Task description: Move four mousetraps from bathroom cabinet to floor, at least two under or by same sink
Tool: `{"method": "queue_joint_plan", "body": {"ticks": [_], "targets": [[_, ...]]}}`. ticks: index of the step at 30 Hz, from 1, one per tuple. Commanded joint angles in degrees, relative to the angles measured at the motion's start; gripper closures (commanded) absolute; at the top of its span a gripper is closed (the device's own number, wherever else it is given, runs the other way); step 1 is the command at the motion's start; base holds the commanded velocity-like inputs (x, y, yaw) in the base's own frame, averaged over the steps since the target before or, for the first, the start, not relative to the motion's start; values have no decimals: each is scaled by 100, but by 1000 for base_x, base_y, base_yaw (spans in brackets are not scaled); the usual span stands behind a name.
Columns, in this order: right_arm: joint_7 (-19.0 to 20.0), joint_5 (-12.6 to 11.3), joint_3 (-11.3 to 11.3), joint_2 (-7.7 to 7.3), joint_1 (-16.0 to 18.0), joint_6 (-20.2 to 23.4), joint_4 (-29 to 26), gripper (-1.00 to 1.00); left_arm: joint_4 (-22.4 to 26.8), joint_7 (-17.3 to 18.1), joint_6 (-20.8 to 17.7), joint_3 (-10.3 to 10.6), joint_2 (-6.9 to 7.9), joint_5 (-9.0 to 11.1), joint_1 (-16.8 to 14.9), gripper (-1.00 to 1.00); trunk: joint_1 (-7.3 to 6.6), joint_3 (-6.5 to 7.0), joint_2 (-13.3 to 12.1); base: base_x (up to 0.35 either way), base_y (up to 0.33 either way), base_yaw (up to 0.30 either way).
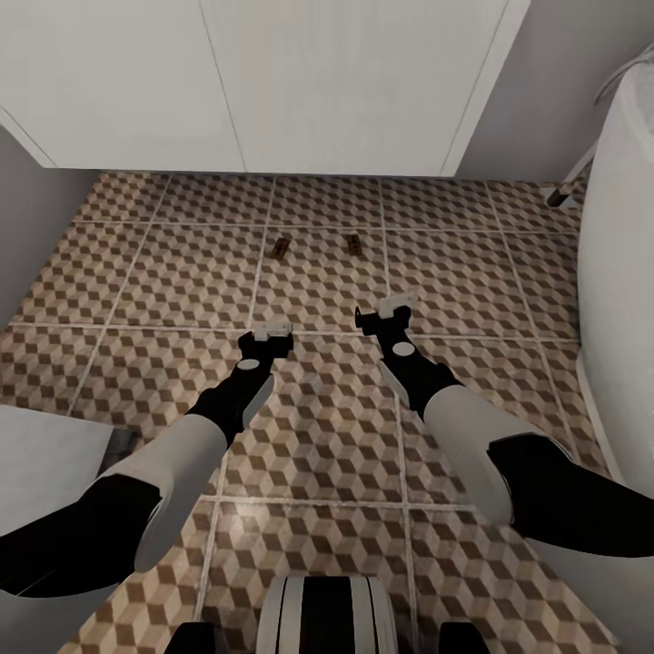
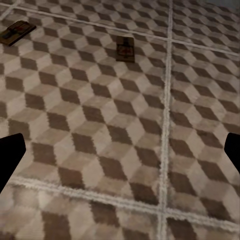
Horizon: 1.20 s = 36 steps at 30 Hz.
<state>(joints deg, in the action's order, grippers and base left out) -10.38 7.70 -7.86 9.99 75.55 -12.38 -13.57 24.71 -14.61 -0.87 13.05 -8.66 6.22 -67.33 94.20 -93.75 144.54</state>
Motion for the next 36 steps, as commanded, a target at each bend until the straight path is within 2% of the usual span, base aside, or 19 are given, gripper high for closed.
{"method": "queue_joint_plan", "body": {"ticks": [1, 10, 22, 30, 33, 36], "targets": [[-52, 59, -21, 0, 4, -46, 65, -100, -11, -42, -9, 48, 5, 61, 5, -100, -3, 20, 0, 0, 0, 0], [-38, 49, -23, 0, 3, -258, 447, -100, -191, -28, -1, 48, 5, 56, 158, -100, -26, 219, -12, 0, 0, 0], [-32, 48, -23, 0, -48, -789, 909, -100, -254, -25, 90, 48, 13, 55, 513, -100, -57, 485, -28, 0, 0, 0], [-32, 51, -23, 0, -290, -1071, 1155, -100, -434, -18, 185, 48, 21, 55, 729, -100, -78, 662, -39, 0, 0, 0], [-33, 54, -21, 0, -414, -1156, 1179, -100, -583, -17, 348, 50, 21, 55, 802, -100, -85, 729, -43, 0, 0, 0], [-33, 53, -19, 0, -513, -1205, 1190, -100, -813, -16, 808, 50, 19, 55, 856, -100, -93, 795, -47, 0, 0, 0]]}}
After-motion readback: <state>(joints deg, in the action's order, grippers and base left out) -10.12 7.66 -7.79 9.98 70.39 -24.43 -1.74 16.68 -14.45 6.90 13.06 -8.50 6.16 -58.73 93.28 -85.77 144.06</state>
